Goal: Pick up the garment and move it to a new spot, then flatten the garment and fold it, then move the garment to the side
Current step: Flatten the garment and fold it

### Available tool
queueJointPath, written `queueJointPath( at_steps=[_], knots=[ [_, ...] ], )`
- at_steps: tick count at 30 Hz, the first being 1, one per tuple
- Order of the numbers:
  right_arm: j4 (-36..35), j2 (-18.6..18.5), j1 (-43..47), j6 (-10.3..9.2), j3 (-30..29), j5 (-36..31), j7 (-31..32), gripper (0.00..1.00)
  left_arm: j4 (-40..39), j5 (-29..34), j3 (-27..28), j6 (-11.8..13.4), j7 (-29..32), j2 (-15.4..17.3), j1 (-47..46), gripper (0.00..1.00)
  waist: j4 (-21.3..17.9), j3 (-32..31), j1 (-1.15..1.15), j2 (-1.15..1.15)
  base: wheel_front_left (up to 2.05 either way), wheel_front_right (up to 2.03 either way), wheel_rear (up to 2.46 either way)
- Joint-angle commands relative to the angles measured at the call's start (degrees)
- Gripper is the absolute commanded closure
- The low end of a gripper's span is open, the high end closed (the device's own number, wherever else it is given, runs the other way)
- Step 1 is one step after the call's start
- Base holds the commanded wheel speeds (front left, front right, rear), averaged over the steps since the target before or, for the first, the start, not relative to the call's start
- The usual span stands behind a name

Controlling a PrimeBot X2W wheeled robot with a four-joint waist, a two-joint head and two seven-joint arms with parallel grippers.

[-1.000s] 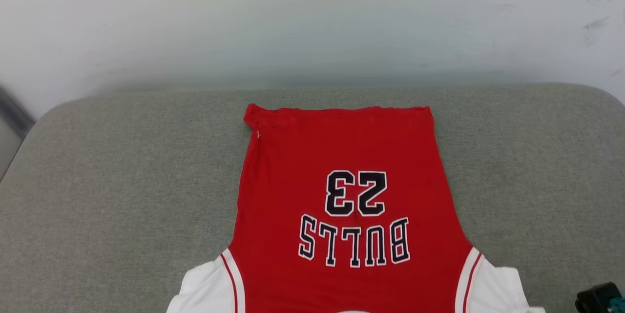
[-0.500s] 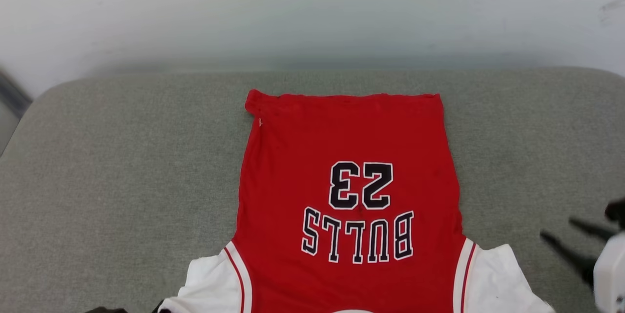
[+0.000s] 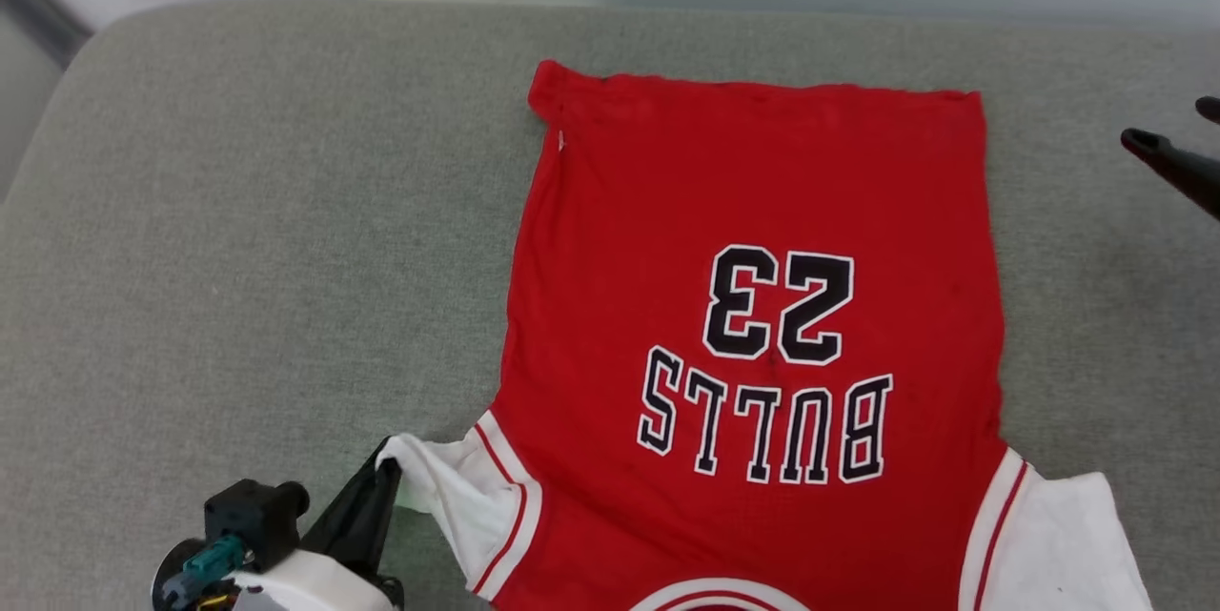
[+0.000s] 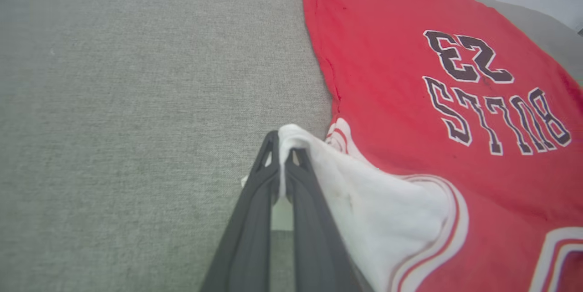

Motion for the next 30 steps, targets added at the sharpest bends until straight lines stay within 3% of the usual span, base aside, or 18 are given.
queueJointPath(
  at_steps=[1, 6, 11, 19, 27, 28, 29, 30],
  knots=[
    [0.9, 0.8, -2.4, -0.04, 0.1, 0.2, 3.5, 0.00, -0.4, 0.5, 0.4, -0.4, -0.1, -0.2, -1.3, 1.00, 3.5, 4.5, -0.01, 0.00, 0.00, 0.00, 0.00],
    [6.3, 2.8, -11.1, -0.04, 0.2, -3.5, 18.9, 0.00, -2.0, 3.3, 1.0, -1.3, -0.1, -2.3, -4.3, 1.00, 6.7, 9.7, -0.01, 0.00, 0.00, 0.00, 0.00],
    [12.1, 6.4, -17.5, -0.03, -2.5, -8.9, 26.9, 0.00, -2.4, 5.8, 1.1, -2.3, -0.1, -4.9, -7.2, 1.00, 9.5, 14.4, -0.01, 0.00, 0.00, 0.00, 0.00],
    [18.1, 10.6, -21.8, -0.03, -6.7, -16.5, 31.4, 0.00, -3.2, 9.1, 2.3, -4.0, -0.1, -8.5, -9.5, 1.00, 12.7, 20.1, -0.01, 0.00, 0.00, 0.00, 0.00],
    [20.2, 12.4, -16.1, -0.02, -6.7, -18.3, 33.0, 0.00, -3.1, 11.5, 3.6, -5.0, -0.1, -10.6, -9.9, 1.00, 13.3, 21.9, -0.01, 0.00, 0.00, 0.00, 0.00],
    [20.1, 12.4, -15.6, -0.02, -6.7, -18.3, 32.9, 0.13, -3.0, 11.7, 3.8, -5.2, -0.1, -10.7, -10.0, 1.00, 13.3, 21.9, -0.01, 0.00, 0.00, 0.00, 0.00],
    [19.8, 12.4, -15.3, -0.02, -6.6, -18.3, 32.7, 1.00, -2.8, 12.1, 4.0, -5.3, -0.1, -10.8, -10.1, 1.00, 13.2, 21.8, -0.01, 0.00, 0.00, 0.00, 0.00],
    [19.5, 12.3, -15.2, -0.02, -6.7, -18.2, 32.8, 1.00, -2.6, 12.2, 4.1, -5.4, -0.1, -10.9, -10.0, 1.00, 13.1, 21.5, -0.01, 0.00, 0.00, 0.00, 0.00]
  ],
)
